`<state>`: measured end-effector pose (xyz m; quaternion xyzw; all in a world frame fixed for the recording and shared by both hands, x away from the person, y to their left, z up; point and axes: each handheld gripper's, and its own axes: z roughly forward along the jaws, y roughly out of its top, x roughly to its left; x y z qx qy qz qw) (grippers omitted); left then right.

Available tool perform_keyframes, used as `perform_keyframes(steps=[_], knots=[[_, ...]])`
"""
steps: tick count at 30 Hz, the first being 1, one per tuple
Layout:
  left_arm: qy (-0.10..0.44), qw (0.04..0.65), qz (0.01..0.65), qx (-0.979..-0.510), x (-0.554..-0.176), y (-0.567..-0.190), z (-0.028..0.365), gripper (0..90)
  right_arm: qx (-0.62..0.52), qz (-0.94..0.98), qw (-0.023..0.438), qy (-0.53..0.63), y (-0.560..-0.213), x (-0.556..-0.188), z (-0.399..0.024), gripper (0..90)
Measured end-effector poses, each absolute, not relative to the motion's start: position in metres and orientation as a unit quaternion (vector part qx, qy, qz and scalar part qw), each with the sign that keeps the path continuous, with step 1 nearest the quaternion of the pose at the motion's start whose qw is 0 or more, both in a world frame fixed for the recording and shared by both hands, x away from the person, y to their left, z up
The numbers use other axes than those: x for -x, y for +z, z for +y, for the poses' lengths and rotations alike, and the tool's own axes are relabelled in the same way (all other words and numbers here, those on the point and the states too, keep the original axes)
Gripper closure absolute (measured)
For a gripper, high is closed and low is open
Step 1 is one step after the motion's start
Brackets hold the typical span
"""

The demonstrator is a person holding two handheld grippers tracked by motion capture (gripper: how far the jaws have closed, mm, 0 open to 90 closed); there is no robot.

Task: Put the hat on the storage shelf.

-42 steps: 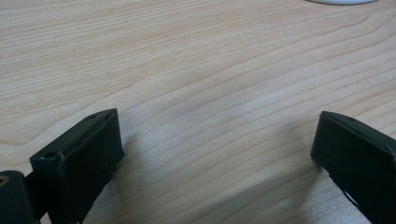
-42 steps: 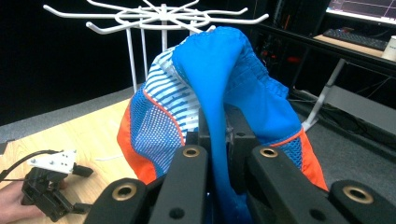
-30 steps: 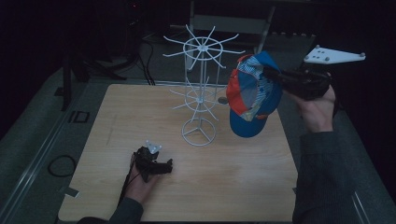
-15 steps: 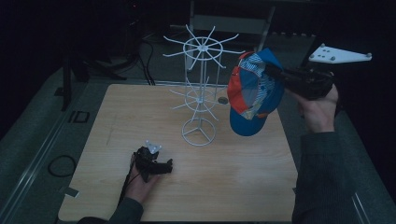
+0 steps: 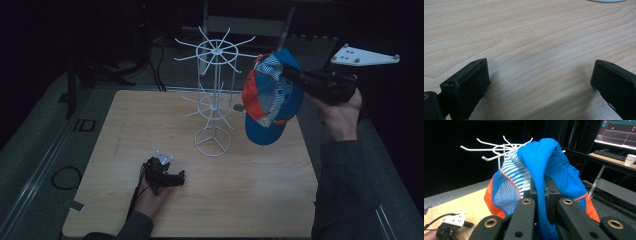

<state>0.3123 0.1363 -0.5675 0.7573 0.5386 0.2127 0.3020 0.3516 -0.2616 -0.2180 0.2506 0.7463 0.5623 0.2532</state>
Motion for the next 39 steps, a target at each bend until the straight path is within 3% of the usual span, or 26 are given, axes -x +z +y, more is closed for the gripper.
perform_keyframes(steps=[27,39], knots=[[0.213,0.303,0.539,-0.756,-0.312,-0.568,0.136,2.4,-0.239,0.734,0.256,0.582,-0.211,-0.347,-0.261,86.8],[0.213,0.302,0.539,-0.757,-0.312,-0.568,0.136,2.4,-0.250,0.745,0.244,0.569,-0.220,-0.365,-0.248,86.6]])
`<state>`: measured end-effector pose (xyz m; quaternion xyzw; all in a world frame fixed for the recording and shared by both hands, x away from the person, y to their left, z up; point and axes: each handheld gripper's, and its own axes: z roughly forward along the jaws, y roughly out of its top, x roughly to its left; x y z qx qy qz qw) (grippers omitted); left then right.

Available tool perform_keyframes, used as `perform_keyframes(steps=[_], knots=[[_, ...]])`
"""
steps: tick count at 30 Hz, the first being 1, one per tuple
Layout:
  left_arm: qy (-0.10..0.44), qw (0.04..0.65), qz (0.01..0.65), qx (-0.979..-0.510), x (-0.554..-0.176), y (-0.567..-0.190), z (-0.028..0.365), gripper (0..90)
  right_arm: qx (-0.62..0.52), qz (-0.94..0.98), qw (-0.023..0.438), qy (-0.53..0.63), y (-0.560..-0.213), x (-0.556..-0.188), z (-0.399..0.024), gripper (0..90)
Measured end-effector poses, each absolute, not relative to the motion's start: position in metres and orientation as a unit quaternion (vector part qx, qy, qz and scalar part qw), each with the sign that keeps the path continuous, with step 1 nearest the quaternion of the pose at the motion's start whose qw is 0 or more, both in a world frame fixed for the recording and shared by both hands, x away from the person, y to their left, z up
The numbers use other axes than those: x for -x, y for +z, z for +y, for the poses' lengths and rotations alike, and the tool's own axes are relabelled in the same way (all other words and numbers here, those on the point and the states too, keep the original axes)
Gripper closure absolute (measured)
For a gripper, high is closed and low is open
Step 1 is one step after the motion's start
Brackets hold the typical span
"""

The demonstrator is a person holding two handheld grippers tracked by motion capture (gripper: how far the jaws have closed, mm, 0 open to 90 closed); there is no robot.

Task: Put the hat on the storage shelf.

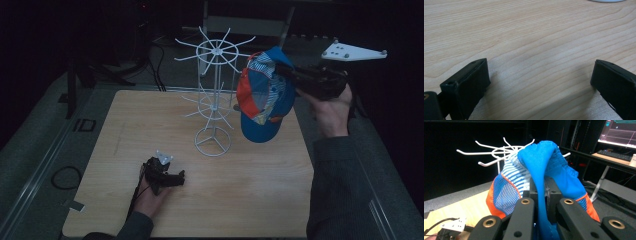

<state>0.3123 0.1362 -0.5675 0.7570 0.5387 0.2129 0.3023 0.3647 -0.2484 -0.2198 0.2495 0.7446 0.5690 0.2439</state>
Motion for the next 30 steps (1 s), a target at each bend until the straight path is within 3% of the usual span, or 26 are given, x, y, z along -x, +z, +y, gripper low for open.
perform_keyframes(steps=[19,30], knots=[[0.212,0.304,0.540,-0.756,-0.312,-0.568,0.136,2.4,-0.273,0.776,0.206,0.530,-0.256,-0.388,-0.241,84.4],[0.211,0.303,0.540,-0.756,-0.312,-0.568,0.136,2.4,-0.262,0.803,0.213,0.492,-0.266,-0.381,-0.236,66.0]])
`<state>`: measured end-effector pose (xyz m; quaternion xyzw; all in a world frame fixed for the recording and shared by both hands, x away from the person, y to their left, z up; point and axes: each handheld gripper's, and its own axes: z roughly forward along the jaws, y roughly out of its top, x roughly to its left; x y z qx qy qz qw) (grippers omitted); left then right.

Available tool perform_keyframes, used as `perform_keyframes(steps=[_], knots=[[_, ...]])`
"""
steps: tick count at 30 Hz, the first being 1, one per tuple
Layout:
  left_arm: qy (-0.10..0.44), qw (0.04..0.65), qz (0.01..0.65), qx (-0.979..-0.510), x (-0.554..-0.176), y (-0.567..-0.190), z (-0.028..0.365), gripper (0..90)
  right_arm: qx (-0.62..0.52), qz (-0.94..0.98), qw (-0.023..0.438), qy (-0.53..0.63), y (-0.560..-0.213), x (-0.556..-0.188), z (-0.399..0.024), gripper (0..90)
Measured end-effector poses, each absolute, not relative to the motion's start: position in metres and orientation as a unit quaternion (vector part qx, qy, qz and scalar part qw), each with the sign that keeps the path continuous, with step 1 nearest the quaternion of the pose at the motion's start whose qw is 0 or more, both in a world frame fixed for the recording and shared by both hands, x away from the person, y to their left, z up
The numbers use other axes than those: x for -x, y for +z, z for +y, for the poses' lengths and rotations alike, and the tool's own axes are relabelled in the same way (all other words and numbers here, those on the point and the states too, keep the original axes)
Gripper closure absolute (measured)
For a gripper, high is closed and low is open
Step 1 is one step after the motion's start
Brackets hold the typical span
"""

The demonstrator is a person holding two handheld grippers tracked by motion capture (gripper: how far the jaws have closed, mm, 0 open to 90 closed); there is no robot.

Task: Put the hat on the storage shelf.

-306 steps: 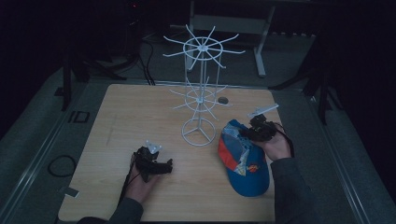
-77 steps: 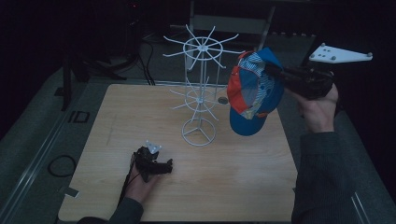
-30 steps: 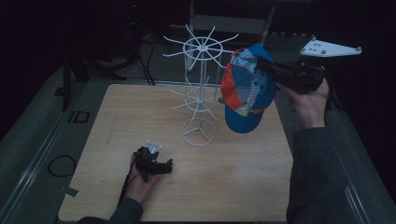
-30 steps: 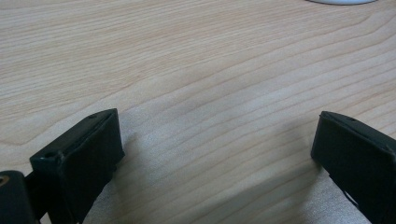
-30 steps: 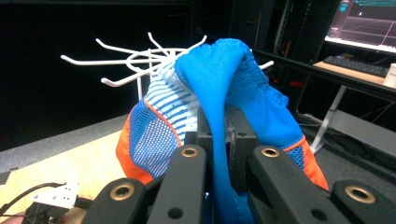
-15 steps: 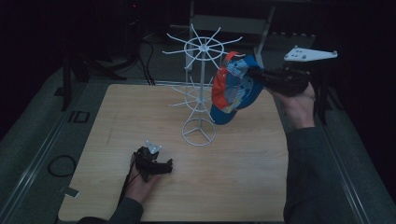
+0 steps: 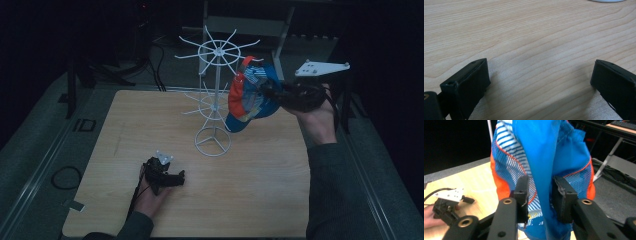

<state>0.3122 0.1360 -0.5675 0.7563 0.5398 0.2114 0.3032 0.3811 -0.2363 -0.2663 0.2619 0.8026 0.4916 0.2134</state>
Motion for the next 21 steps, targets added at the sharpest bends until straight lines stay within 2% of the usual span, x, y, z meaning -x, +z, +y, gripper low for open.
perform_keyframes(steps=[14,21], knots=[[0.211,0.304,0.540,-0.756,-0.312,-0.568,0.136,2.4,-0.294,0.806,0.222,0.464,-0.280,-0.376,-0.242,33.9],[0.211,0.304,0.540,-0.756,-0.312,-0.568,0.136,2.4,-0.321,0.795,0.229,0.462,-0.287,-0.375,-0.253,27.0]])
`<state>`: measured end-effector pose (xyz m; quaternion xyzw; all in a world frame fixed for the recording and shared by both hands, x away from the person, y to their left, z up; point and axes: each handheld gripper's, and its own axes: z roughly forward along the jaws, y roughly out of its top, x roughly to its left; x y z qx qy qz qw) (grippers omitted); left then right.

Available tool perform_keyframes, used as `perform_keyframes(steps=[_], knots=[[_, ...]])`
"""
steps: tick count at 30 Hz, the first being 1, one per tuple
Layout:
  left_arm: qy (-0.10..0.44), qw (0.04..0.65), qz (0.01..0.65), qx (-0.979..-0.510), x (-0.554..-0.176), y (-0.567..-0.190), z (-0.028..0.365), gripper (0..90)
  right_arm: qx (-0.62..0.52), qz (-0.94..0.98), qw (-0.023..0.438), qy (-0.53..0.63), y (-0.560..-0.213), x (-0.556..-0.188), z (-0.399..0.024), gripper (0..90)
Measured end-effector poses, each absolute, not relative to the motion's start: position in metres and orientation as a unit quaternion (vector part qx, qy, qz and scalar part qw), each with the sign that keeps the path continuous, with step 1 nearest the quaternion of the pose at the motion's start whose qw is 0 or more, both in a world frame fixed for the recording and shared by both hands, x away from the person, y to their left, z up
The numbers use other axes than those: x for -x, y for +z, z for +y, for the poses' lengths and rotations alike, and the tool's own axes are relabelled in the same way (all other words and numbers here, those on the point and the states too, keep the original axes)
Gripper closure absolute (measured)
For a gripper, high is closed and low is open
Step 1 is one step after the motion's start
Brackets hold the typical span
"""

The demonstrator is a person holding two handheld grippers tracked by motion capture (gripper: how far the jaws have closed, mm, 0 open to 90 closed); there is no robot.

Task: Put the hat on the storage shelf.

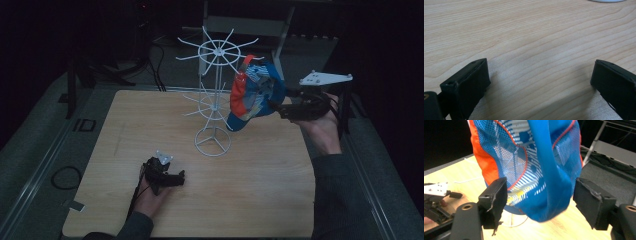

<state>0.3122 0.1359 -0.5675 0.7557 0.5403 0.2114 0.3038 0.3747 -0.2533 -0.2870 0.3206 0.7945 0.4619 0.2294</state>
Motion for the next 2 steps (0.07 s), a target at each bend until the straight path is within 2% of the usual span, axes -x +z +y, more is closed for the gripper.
perform_keyframes(steps=[2], knots=[[0.211,0.303,0.540,-0.756,-0.3122,-0.5675,0.1360,2.4,-0.326,0.791,0.231,0.463,-0.2885,-0.3744,-0.2560,26.2]])
